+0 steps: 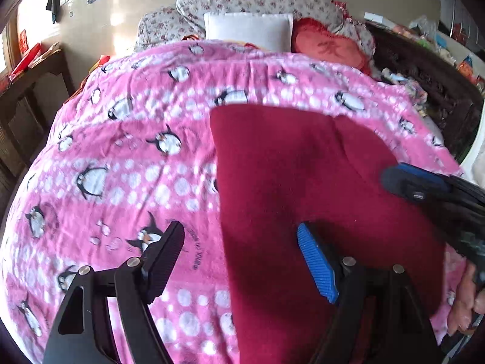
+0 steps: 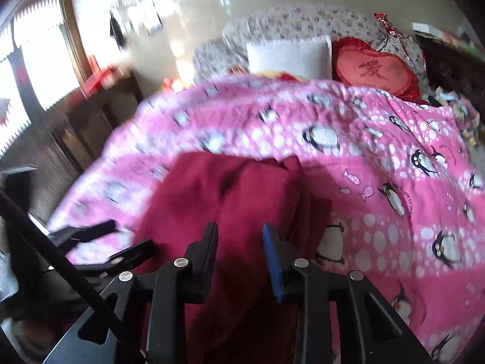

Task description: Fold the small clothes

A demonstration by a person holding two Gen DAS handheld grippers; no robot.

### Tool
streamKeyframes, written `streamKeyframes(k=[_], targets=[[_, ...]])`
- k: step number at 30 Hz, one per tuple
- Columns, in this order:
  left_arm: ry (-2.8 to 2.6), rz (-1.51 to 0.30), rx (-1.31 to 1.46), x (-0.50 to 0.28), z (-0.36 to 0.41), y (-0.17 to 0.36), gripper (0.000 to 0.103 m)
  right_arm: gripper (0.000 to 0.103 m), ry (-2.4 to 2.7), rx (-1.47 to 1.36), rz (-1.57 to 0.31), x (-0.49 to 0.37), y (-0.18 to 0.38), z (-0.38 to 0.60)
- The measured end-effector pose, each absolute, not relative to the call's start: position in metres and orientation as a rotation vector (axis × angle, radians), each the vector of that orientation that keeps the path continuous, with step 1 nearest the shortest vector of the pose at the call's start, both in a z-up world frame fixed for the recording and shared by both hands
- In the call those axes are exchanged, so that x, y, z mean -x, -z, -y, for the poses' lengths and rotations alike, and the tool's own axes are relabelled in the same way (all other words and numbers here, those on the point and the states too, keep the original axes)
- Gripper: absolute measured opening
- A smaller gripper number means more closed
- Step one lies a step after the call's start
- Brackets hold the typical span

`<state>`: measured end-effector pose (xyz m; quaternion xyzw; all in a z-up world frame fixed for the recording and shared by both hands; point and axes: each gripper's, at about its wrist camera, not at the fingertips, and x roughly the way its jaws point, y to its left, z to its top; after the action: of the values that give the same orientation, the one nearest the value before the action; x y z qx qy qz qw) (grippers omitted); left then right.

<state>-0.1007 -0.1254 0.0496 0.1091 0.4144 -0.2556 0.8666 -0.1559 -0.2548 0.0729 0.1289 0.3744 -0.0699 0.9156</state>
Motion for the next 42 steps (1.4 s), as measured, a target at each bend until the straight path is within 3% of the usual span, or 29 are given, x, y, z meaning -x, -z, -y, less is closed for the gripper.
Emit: streamKeyframes(k=[2,7,9,11,13,17,18,19,20,23,30,32,34,39,42], targets=[[0.536,-0.863,-0.212,0.100,0.127,-0.047,0.081,0.021,0.183,-0.237,-0.808,0.142,-0.056,0.259],[0.538,-0.872,-0.206,0.097,0.136,-0.045,0.081,0.021,0.142,-0.308,-0.793,0.138,-0.054,0.277],[0.533,-0.854,-0.217,0.102,0.133,-0.048,0.081,0.026,0.119,-0.363,-0.769,0.158,-0.067,0.277],[0.536,-0.858,-0.214,0.107,0.127,-0.052,0.081,0.053,0.095,-0.401,-0.744,0.180,-0.077,0.274],[0.544,-0.858,-0.196,0.111,0.121,-0.055,0.081,0.062,0.071,-0.403,-0.727,0.211,-0.085,0.262],[0.527,-0.860,-0.186,0.115,0.119,-0.051,0.081,0.062,-0.037,-0.500,-0.734,0.245,-0.071,0.242],[0.521,-0.864,-0.177,0.116,0.119,-0.050,0.081,0.058,-0.045,-0.499,-0.751,0.243,-0.064,0.238],[0.516,-0.867,-0.171,0.116,0.119,-0.050,0.081,0.025,-0.036,-0.463,-0.780,0.238,-0.052,0.230],[0.516,-0.873,-0.173,0.117,0.119,-0.051,0.081,0.012,-0.023,-0.435,-0.797,0.234,-0.046,0.227],[0.523,-0.871,-0.172,0.126,0.114,-0.058,0.081,0.008,-0.011,-0.400,-0.754,0.243,-0.054,0.225],[0.505,-0.860,-0.200,0.135,0.119,-0.044,0.086,0.009,0.066,-0.330,-0.815,0.241,-0.036,0.219],[0.501,-0.858,-0.180,0.134,0.117,-0.044,0.087,0.021,0.078,-0.360,-0.792,0.250,-0.043,0.222],[0.500,-0.851,-0.187,0.133,0.117,-0.046,0.088,0.027,0.092,-0.377,-0.773,0.259,-0.054,0.226],[0.500,-0.846,-0.184,0.133,0.115,-0.046,0.088,0.027,0.102,-0.355,-0.668,0.262,-0.091,0.222],[0.500,-0.853,-0.176,0.133,0.115,-0.045,0.089,0.039,0.112,-0.338,-0.648,0.245,-0.098,0.221]])
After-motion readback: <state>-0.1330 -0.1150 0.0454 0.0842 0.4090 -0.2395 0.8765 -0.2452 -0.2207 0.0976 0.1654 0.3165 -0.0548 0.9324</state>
